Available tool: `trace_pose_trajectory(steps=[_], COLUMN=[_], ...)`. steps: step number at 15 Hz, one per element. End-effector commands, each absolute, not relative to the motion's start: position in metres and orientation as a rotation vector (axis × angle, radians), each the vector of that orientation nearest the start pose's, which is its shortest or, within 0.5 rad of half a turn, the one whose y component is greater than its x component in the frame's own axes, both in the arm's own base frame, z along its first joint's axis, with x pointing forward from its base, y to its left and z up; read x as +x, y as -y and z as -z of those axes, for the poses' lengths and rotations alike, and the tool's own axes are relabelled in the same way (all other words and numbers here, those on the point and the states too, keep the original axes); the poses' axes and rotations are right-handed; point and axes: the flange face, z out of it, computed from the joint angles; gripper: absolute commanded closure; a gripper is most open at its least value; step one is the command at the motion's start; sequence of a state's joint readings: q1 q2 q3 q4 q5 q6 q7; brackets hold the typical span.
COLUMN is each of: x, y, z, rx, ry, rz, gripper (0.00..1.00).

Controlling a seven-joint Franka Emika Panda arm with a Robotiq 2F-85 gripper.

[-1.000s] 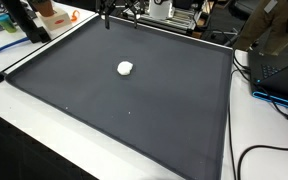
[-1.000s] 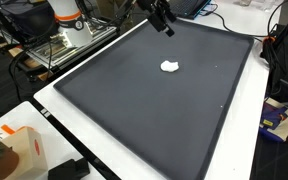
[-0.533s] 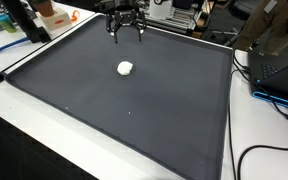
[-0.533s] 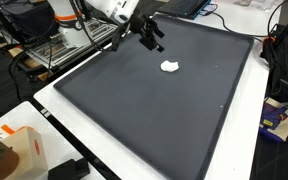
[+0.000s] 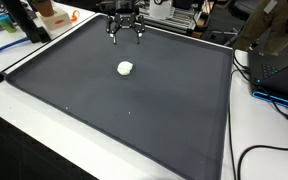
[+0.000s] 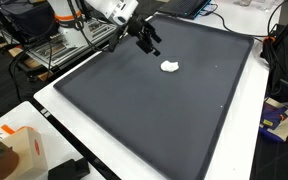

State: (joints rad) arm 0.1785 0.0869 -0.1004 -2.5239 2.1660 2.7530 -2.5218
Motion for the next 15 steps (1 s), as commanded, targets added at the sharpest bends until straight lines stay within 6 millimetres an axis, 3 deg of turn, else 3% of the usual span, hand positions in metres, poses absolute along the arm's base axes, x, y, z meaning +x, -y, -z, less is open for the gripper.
trace_pose_trajectory(steps=[1,15], x=[0.420,0.427], y=[-0.003,-0.029], z=[-0.225,-0.238], rx=[-2.717,-2.783], ry=[0.767,0.856], rz=[1.049,0.990], gripper=[0.00,0.00])
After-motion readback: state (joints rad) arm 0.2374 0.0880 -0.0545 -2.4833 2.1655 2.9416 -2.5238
